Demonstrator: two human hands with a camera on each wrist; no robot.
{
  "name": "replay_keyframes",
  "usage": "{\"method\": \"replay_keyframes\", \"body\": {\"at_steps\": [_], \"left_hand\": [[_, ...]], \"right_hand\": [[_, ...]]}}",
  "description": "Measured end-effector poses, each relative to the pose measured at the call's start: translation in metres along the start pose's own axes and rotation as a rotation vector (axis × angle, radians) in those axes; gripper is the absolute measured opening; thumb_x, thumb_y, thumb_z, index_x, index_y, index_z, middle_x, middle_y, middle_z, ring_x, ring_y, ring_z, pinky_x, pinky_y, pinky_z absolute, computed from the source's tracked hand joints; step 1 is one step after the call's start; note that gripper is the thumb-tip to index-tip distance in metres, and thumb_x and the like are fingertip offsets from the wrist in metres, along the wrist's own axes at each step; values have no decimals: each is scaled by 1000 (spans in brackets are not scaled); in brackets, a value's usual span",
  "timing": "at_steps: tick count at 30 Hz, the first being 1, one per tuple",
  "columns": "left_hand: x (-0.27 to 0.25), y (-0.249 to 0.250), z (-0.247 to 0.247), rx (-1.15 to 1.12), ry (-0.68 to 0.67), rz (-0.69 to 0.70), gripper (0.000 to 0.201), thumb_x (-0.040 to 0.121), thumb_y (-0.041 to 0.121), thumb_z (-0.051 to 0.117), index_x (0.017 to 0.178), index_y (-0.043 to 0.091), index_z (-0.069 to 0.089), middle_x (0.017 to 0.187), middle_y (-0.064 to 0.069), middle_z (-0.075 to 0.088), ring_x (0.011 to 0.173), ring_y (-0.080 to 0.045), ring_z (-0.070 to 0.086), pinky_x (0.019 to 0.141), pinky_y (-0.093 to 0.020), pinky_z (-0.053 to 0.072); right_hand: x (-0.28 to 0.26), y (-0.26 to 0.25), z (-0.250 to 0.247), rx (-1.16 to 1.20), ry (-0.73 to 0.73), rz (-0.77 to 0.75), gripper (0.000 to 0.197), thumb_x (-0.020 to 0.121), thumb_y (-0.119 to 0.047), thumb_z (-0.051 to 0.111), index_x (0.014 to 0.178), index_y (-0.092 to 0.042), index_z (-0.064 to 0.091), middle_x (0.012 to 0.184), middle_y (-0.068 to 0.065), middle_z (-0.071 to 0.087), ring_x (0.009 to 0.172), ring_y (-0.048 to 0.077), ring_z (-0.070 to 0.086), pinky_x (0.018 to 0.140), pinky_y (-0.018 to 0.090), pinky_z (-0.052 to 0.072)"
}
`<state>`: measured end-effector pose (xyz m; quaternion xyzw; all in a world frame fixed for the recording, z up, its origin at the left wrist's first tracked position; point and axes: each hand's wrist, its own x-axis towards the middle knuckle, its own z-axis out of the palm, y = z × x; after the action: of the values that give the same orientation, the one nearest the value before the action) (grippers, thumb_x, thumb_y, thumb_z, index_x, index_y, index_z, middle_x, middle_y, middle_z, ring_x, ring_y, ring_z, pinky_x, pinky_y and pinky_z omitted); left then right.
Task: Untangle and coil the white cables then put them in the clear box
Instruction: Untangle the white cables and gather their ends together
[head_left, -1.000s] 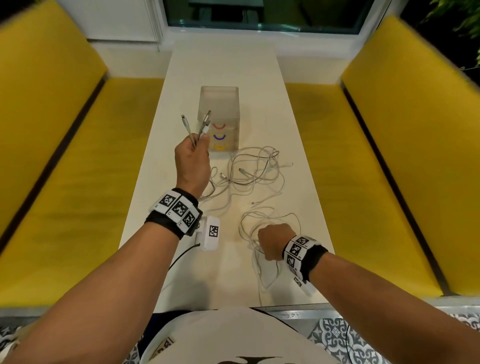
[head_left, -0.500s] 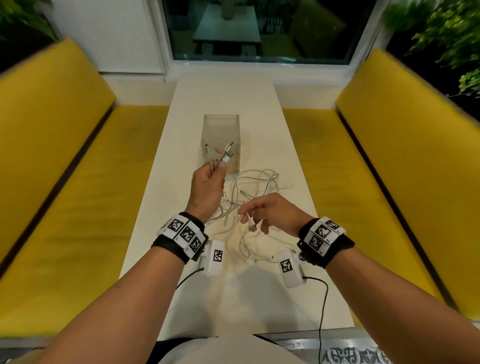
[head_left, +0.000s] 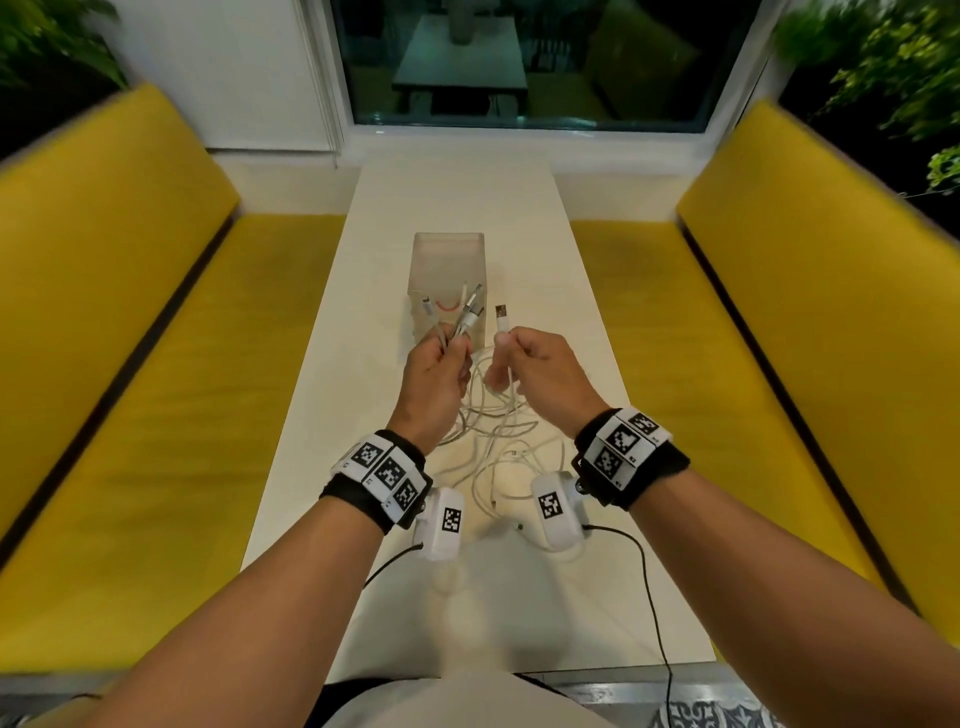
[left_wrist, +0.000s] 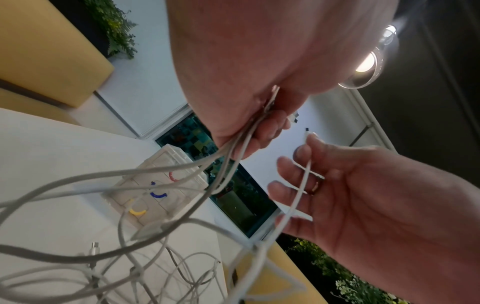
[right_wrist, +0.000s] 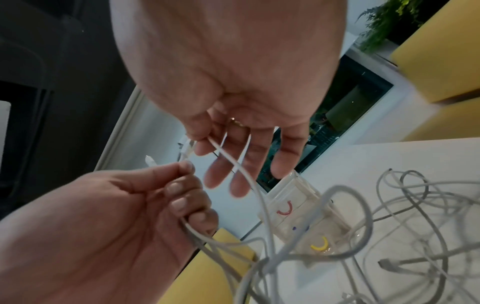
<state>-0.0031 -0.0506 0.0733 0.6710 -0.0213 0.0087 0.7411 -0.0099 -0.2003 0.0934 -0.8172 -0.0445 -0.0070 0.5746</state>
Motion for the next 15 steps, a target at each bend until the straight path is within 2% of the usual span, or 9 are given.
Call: {"method": "replay_keyframes", "body": {"at_steps": [2, 5, 7, 8, 9, 10, 11, 13, 15], "left_hand": [[-2, 0, 5, 13, 8, -8, 22, 106, 18, 43, 87, 12, 52, 61, 5, 41, 54, -11, 34, 53, -30, 31], [-5, 2, 14, 16, 12, 20, 25, 107, 24, 46, 85, 20, 57, 68, 4, 51, 56, -10, 40, 53, -24, 36], [-4, 0, 15, 37, 55, 31, 21, 104, 27, 52, 85, 20, 59, 73, 3, 56, 58, -8, 45, 56, -23, 40], [-2, -1, 14, 42, 80, 29, 20, 103, 28, 54, 86, 19, 60, 72, 5, 56, 58, -7, 46, 57, -23, 41], [-1, -2, 12, 55, 102, 27, 20, 102, 28, 55, 86, 17, 61, 70, 6, 56, 57, -6, 47, 58, -23, 41], [0, -4, 12, 77, 119, 24, 20, 101, 28, 57, 86, 16, 62, 69, 7, 56, 56, -6, 46, 58, -24, 41], [1, -5, 12, 102, 132, 27, 21, 101, 27, 58, 85, 14, 62, 67, 6, 56, 56, -6, 46, 58, -25, 41], [0, -7, 14, 134, 165, 36, 24, 100, 25, 59, 81, 12, 62, 66, 6, 56, 56, -7, 47, 57, -23, 43], [0, -7, 16, 152, 214, 52, 28, 100, 23, 60, 81, 3, 63, 69, 0, 60, 61, -9, 51, 59, -24, 48]], "right_hand": [[1, -2, 6, 70, -19, 43, 38, 104, -30, 50, 77, -7, 61, 58, 9, 62, 47, 17, 53, 51, 26, 43], [1, -4, 14, 76, 20, 57, 39, 104, -28, 51, 67, -16, 57, 47, -16, 51, 40, 0, 42, 45, 19, 35], [2, -1, 16, 79, 6, 39, 38, 104, -20, 48, 67, -18, 57, 46, -20, 49, 42, -1, 41, 48, 18, 33], [3, 1, 17, 88, -19, 38, 36, 104, -17, 47, 70, -16, 59, 49, -19, 49, 45, 1, 40, 50, 22, 34], [4, 4, 17, 102, -43, 46, 32, 103, -14, 47, 74, -11, 61, 54, -16, 49, 49, 10, 40, 53, 28, 33], [4, 8, 17, 112, -60, 59, 29, 101, -13, 47, 79, -3, 62, 59, -8, 50, 52, 19, 38, 54, 33, 32], [4, 9, 17, 117, -64, 68, 27, 100, -11, 47, 84, 5, 61, 63, -1, 51, 55, 22, 37, 55, 35, 31], [4, 10, 17, 89, -43, 61, 25, 99, -7, 48, 86, 11, 63, 63, 0, 51, 53, 20, 38, 53, 31, 32], [3, 5, 14, 68, -42, 52, 27, 99, -4, 48, 79, 8, 63, 58, 0, 51, 48, 15, 39, 50, 26, 32]]}}
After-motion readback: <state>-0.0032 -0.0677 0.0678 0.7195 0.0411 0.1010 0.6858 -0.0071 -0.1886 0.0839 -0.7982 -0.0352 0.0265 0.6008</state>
